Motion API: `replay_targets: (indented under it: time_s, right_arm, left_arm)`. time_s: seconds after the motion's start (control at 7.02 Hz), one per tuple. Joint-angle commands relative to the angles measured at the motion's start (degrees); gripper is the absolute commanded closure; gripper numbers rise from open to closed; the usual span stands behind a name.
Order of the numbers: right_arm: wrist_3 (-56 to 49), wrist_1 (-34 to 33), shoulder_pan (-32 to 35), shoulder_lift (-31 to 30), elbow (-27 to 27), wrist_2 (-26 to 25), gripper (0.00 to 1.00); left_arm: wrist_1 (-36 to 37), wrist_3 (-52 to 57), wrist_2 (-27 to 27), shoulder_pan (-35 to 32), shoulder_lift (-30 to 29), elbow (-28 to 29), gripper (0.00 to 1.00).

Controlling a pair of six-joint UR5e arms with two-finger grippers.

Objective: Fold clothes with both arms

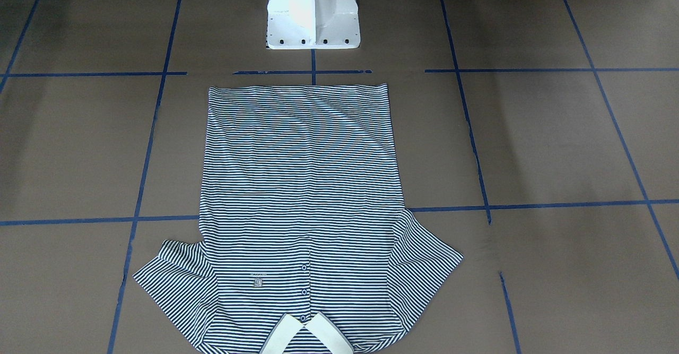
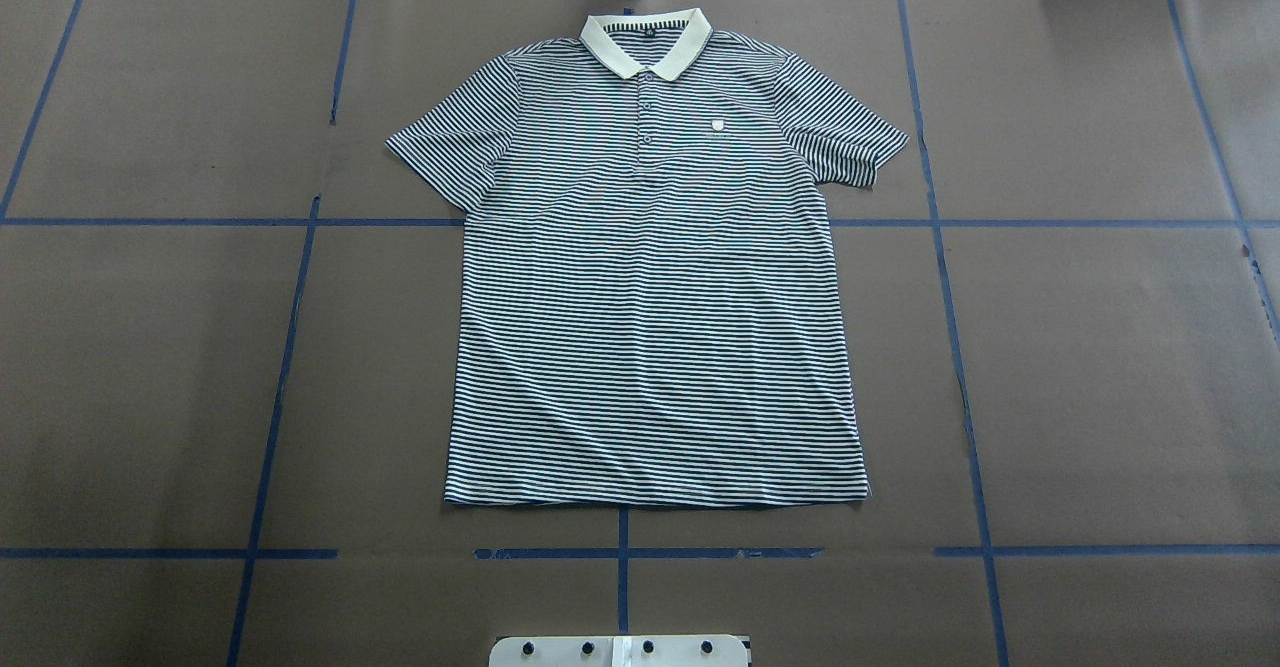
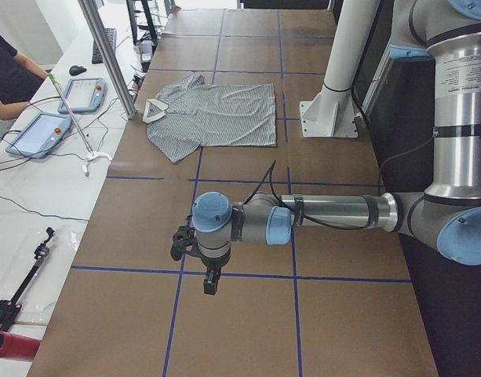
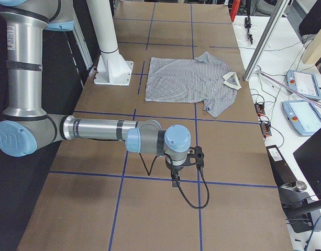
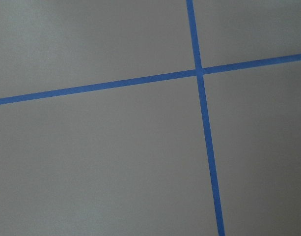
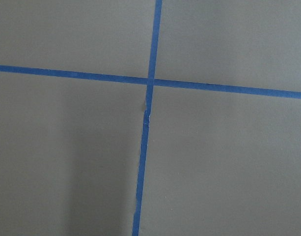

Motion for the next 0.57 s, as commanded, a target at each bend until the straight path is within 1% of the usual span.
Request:
replay_targets:
  time_s: [0.0, 0.14, 0.29, 0.43]
  right_arm:
    - [2.6, 0.0, 0.0, 0.7, 0.4, 0.5, 0.00]
    - [4.0, 0.1, -0.1, 1.5, 0.2, 0.4, 0.00]
    - [4.4, 1.6, -0.8, 3.0, 0.2, 0.6, 0.00]
    - [9.8, 3.3, -3.5, 5.5, 0.4, 0.7, 0.00]
  left_arm:
    - [-0.4, 0.0, -0.1, 0.0, -0.3, -0.3, 0.00]
    - [-0.4, 0.1, -0.1, 0.0, -1.2, -1.4, 0.00]
    - [-0.5, 0.0, -0.1, 0.0, -4.6, -1.5, 0.00]
    - [-0.6, 0.1, -0.2, 0.0, -8.0, -1.6, 0.00]
